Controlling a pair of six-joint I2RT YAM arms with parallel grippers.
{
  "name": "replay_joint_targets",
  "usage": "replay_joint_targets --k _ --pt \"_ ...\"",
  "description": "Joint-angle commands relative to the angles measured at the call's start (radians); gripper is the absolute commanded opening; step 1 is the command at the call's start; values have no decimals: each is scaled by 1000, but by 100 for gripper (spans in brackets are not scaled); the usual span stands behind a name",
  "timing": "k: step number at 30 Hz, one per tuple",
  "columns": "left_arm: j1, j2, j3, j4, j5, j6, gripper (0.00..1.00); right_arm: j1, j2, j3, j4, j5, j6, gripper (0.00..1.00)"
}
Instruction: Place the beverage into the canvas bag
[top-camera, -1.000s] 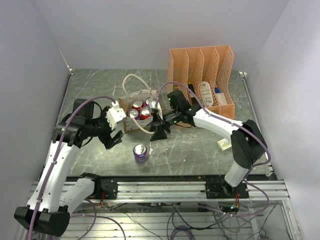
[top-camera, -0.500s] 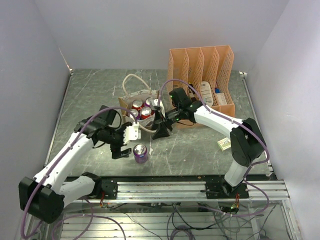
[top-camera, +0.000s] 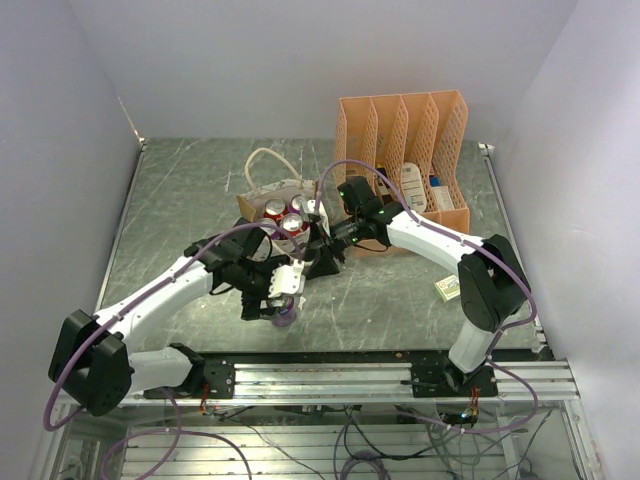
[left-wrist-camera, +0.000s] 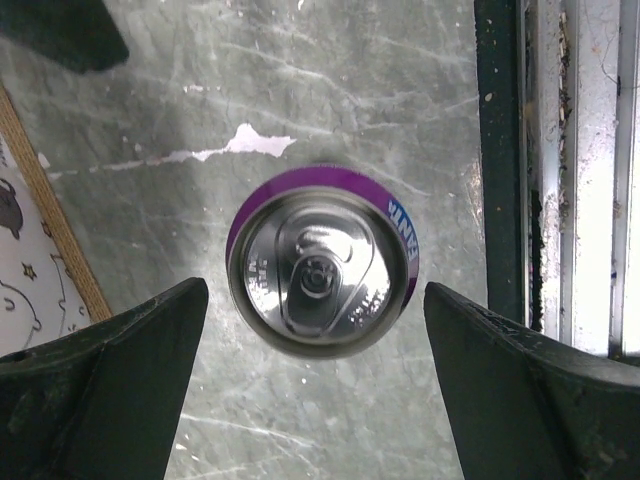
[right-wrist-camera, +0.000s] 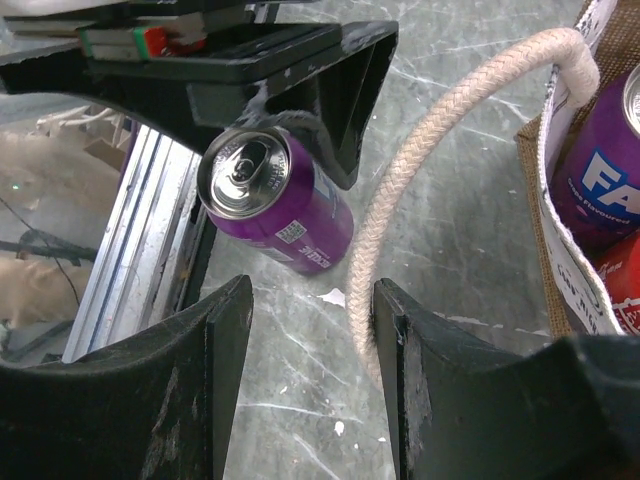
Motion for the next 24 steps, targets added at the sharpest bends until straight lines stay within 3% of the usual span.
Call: replay_joint_targets --k 1,13,24 --pt "-41 13 9 67 -1 25 100 -5 0 1 3 13 -5 52" --pt "-98 57 17 94 15 -7 92 -5 37 5 -8 3 -16 52" --pt "-124 64 33 96 32 -54 73 -6 42 5 -12 -2 -21 51"
